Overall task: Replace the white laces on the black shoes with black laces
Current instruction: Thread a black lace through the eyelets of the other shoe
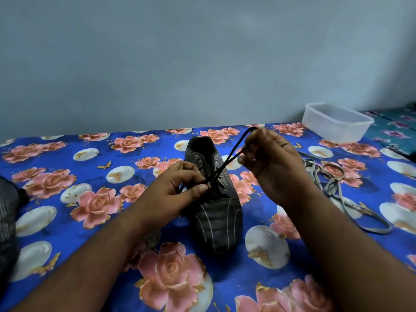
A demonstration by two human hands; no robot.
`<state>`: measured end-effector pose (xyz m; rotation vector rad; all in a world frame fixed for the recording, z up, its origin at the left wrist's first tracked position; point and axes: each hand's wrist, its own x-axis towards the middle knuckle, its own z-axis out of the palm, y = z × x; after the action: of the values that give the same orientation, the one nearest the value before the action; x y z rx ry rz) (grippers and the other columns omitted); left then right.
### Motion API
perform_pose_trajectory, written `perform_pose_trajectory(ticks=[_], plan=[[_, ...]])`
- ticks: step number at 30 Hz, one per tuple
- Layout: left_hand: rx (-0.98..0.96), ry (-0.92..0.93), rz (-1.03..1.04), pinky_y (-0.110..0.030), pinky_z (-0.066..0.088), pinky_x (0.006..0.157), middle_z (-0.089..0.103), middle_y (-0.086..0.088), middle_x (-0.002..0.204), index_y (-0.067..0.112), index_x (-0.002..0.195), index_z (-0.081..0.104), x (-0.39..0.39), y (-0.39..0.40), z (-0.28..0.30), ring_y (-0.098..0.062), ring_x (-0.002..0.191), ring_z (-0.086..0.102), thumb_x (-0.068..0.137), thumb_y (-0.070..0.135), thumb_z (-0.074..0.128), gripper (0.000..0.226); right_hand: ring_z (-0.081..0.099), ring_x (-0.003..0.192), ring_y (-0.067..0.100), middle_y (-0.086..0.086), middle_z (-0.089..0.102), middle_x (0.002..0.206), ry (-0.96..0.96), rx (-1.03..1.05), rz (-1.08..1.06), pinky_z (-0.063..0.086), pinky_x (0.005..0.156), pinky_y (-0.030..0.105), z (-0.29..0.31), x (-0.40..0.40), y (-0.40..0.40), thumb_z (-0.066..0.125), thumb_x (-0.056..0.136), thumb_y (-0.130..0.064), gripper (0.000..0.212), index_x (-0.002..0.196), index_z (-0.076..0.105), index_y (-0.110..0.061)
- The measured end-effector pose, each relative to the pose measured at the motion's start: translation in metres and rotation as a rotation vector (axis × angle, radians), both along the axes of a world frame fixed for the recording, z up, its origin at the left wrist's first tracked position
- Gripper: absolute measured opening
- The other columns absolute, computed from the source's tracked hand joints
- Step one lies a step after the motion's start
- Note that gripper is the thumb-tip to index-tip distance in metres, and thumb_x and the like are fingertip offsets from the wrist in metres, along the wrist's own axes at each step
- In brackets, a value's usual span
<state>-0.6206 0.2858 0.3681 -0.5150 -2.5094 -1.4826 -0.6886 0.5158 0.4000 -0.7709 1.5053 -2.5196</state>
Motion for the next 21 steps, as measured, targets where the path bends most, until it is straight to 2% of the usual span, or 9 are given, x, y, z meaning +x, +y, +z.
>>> perform_pose_trajectory(ticks=[3,6,11,15,18,20,21], plan=[[-0.012,0.009,0.006,-0.012,0.04,0.092,0.058,0.0,0.108,0.033,0.084,0.073,0.0,0.001,0.001,-0.008,0.107,0.057,0.088,0.034,0.068,0.007,0.048,0.062,0.008,-0.007,0.056,0.072,-0.138,-0.15,-0.088,0.046,0.07,0.03,0.008,-0.013,0.016,0.056,0.097,-0.037,0.024,0.083,0.067,-0.021],[-0.017,0.038,0.02,-0.011,0.04,0.09,0.059,0.003,0.107,0.036,0.083,0.075,0.0,0.0,-0.001,-0.01,0.109,0.057,0.089,0.039,0.068,0.01,0.044,0.058,0.008,-0.01,0.053,0.069,-0.264,-0.211,-0.265,0.043,0.065,0.027,0.011,-0.032,0.039,0.055,0.1,-0.035,0.03,0.075,0.067,-0.026],[0.063,0.1,0.044,-0.011,0.041,0.086,0.062,0.009,0.103,0.027,0.086,0.079,0.003,0.006,0.0,-0.009,0.103,0.06,0.09,0.042,0.067,0.02,0.038,0.049,0.009,-0.01,0.049,0.062,-0.533,-0.055,-0.521,0.034,0.06,0.026,-0.005,-0.06,0.072,0.057,0.101,-0.034,0.022,0.083,0.061,-0.023],[0.281,-0.023,-0.046,-0.029,0.054,0.089,0.073,0.003,0.096,0.023,0.093,0.077,0.007,0.013,0.003,-0.014,0.099,0.068,0.092,0.037,0.066,0.018,0.042,0.057,0.01,-0.006,0.055,0.072,-0.606,0.112,-0.585,0.039,0.06,0.027,-0.011,-0.062,0.071,0.06,0.1,-0.027,0.015,0.09,0.069,-0.021],[0.298,-0.076,-0.047,-0.019,0.054,0.076,0.075,0.005,0.091,0.021,0.096,0.078,0.012,0.018,0.006,-0.005,0.085,0.068,0.088,0.035,0.07,0.018,0.043,0.057,0.011,-0.003,0.058,0.075,-0.57,0.18,-0.603,0.039,0.06,0.028,-0.012,-0.059,0.065,0.058,0.102,-0.025,0.017,0.096,0.07,-0.016],[0.28,-0.059,-0.033,-0.013,0.047,0.061,0.071,0.008,0.078,0.017,0.09,0.076,0.014,0.02,0.007,0.001,0.068,0.061,0.085,0.03,0.072,0.014,0.044,0.059,0.013,-0.002,0.059,0.077,-0.585,0.182,-0.622,0.04,0.058,0.027,-0.011,-0.059,0.065,0.056,0.103,-0.025,0.019,0.094,0.071,-0.016],[0.289,-0.05,-0.049,-0.014,0.045,0.06,0.067,0.007,0.075,0.016,0.085,0.074,0.013,0.02,0.007,-0.002,0.065,0.058,0.087,0.031,0.075,0.015,0.045,0.062,0.013,-0.002,0.06,0.078,-0.602,0.174,-0.636,0.041,0.057,0.027,-0.011,-0.059,0.067,0.056,0.103,-0.026,0.02,0.093,0.071,-0.018]])
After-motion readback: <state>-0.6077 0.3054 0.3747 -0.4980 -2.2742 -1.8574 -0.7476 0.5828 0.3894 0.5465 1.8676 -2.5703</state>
